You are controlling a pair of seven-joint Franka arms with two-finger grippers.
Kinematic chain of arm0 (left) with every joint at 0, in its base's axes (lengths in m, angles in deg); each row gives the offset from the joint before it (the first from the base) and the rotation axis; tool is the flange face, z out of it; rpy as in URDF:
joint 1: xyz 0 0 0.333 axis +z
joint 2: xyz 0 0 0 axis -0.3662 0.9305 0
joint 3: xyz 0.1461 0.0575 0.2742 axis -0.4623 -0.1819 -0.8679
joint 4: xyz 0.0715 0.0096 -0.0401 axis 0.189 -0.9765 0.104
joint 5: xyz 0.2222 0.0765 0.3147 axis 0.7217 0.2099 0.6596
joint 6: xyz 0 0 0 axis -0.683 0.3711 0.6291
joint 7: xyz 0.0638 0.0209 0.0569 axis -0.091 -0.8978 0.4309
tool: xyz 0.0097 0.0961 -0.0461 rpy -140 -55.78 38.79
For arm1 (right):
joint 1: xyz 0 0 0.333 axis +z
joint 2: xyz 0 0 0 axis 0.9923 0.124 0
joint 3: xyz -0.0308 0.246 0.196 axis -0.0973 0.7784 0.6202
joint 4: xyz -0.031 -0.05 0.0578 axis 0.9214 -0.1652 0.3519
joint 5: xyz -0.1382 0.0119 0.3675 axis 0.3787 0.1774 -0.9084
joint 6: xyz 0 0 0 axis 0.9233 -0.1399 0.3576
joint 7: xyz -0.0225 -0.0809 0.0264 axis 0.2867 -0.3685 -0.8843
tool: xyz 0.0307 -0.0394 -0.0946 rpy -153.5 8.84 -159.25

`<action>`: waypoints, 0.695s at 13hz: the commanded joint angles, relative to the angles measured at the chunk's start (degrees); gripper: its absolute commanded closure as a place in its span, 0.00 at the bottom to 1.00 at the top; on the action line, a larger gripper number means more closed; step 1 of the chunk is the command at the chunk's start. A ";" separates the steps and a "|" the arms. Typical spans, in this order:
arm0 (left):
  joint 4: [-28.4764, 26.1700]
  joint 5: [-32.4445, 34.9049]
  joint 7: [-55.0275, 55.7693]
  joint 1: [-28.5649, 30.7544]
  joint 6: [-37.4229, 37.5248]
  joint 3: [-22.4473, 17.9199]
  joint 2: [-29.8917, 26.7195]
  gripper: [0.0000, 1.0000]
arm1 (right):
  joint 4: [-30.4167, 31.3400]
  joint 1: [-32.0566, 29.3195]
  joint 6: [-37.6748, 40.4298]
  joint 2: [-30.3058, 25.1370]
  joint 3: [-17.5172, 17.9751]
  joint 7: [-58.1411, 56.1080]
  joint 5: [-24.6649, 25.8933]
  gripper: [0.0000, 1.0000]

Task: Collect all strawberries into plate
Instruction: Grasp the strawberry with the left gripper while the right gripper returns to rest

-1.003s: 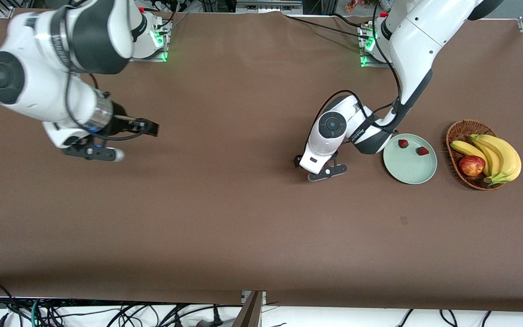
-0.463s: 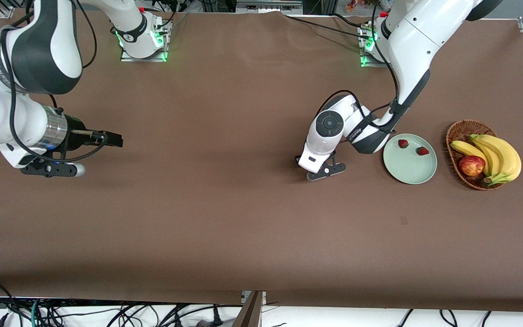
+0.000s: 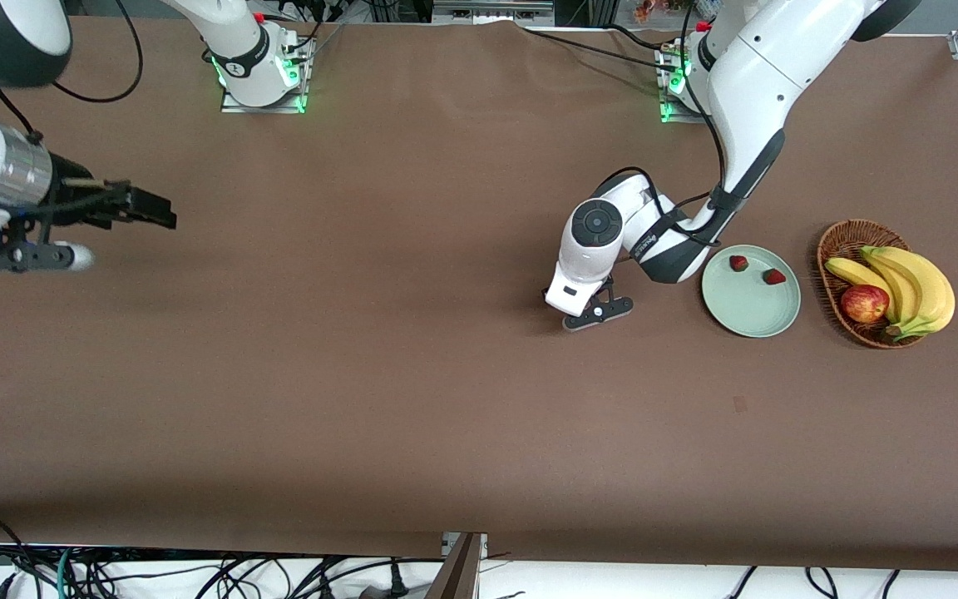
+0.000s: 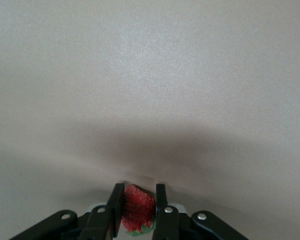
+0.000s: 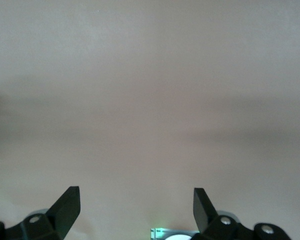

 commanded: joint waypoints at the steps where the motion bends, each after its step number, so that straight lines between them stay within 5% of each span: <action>1: 1.21 0.76 1.43 -0.26 1.11 0.43 0.08 0.88 | 7.52 -1.72 -0.86 -7.92 4.04 0.66 2.71 0.00; 5: 5.93 -6.32 -4.77 1.67 9.34 3.68 -1.59 0.92 | 7.00 -14.46 -2.09 -7.50 18.01 0.66 3.50 0.00; 9: 8.16 -22.50 -25.86 3.87 20.52 -1.39 -10.09 0.92 | 1.39 -13.08 -1.39 -3.03 16.11 0.57 3.33 0.00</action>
